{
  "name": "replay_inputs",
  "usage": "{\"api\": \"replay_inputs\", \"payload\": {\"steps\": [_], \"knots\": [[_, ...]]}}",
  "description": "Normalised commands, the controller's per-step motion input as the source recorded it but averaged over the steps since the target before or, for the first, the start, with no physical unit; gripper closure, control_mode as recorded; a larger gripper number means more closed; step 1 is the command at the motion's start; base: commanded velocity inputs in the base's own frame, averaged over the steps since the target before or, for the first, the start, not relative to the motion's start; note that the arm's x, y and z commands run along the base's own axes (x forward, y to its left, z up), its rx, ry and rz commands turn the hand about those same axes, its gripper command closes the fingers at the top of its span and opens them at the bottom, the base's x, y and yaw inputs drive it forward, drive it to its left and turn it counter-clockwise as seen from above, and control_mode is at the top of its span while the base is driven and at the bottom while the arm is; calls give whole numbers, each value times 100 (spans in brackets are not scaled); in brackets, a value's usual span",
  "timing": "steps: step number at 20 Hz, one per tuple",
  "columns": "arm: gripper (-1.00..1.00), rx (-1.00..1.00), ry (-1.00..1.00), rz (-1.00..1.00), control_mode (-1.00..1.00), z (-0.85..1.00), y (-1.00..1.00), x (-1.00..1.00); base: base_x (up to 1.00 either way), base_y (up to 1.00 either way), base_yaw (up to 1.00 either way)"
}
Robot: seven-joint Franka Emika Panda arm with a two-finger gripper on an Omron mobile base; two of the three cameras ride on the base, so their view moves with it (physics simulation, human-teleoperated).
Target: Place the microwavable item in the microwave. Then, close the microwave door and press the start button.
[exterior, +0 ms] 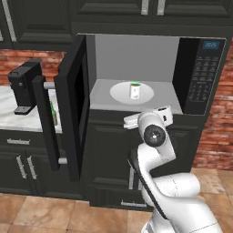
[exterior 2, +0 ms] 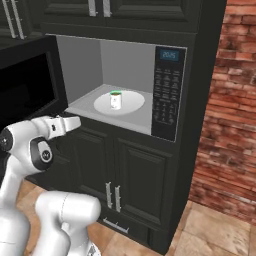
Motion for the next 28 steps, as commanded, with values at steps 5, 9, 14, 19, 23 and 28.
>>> {"api": "replay_inputs", "payload": {"steps": [5,9,14,19,23,28], "knots": [[-100,-21,-9,4,-100,15,42,-100,0,0,0],[-100,-14,-10,16,-100,-25,29,-100,0,0,0],[-100,-15,-20,17,-100,-9,27,-100,0,0,0],[-100,-23,-10,24,-100,-46,72,-98,0,0,0],[-100,-24,-7,28,-100,-43,88,-93,0,0,0],[-100,-24,0,26,-100,-51,100,-27,0,0,0]]}}
